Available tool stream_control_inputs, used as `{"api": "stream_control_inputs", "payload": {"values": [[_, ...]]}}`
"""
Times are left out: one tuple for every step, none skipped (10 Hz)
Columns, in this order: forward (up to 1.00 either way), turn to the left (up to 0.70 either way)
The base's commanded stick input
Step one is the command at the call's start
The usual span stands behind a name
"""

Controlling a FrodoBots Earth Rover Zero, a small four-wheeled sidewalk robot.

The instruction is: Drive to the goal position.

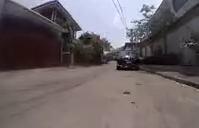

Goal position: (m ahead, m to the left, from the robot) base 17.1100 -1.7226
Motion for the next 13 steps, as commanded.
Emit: {"api": "stream_control_inputs", "payload": {"values": [[1.00,0.00],[1.00,0.00],[1.00,0.00],[1.00,0.00],[1.00,0.00],[1.00,-0.02],[1.00,-0.11],[1.00,-0.38],[1.00,-0.39],[1.00,-0.39],[1.00,-0.39],[1.00,-0.32],[1.00,-0.14]]}}
